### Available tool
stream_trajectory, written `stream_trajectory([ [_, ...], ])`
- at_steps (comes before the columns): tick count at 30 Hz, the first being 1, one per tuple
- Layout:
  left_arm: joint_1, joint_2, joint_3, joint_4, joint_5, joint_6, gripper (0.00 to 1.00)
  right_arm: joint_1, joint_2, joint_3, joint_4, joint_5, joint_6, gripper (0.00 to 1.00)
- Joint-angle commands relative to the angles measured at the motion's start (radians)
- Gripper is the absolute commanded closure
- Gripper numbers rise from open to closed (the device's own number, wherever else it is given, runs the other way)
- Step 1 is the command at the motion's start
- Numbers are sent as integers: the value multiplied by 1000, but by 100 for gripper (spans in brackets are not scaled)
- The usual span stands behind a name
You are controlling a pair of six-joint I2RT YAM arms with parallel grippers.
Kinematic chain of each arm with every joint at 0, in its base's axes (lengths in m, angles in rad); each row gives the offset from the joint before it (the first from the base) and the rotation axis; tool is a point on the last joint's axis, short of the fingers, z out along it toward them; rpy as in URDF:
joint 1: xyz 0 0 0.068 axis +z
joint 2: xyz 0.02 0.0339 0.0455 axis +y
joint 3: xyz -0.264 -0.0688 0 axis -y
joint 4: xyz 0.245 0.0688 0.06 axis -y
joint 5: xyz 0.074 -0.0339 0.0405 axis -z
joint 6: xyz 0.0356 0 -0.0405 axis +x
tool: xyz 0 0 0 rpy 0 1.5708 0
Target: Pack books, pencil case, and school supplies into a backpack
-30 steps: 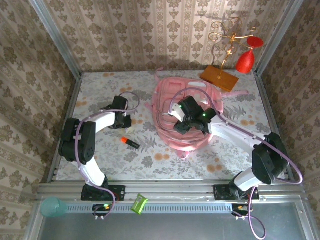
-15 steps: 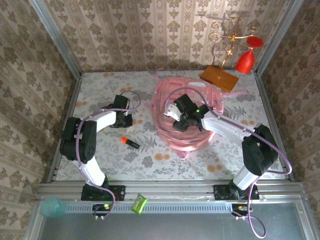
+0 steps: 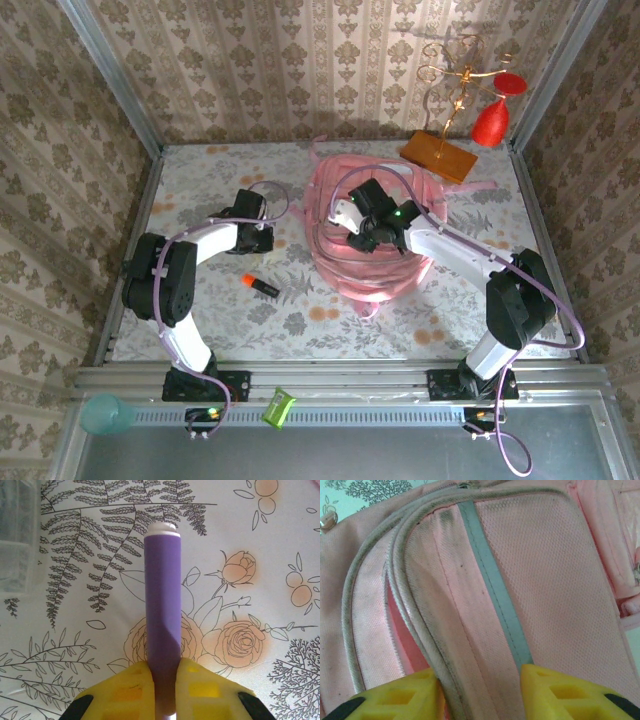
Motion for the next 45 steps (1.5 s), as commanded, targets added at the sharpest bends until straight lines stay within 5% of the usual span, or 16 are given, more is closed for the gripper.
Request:
stream_trajectory([
  [1,-1,-19,14,4,17,10,100,-10,10,45,-4,24,1,72],
  [6,-1,-134,-25,34,23,-18,100,-7,-8,89,6,21,81,100],
  [10,-28,-349,-112,97,150,-131,100,-6,-13,156,-3,-30,245,100],
  [14,-171,-466,-162,246,213,-350,100,-9,-3,222,-32,-123,345,100],
  [19,-294,-416,-133,421,198,-564,100,-17,32,320,-100,-160,356,100],
  [31,-462,-279,-172,760,-92,-1013,100,-99,152,528,-222,-362,489,100],
  [40,-499,-153,-135,821,-193,-1169,98,-117,177,576,-232,-430,495,100],
  [45,-484,-75,-65,848,-117,-1118,85,-117,181,592,-239,-443,485,100],
])
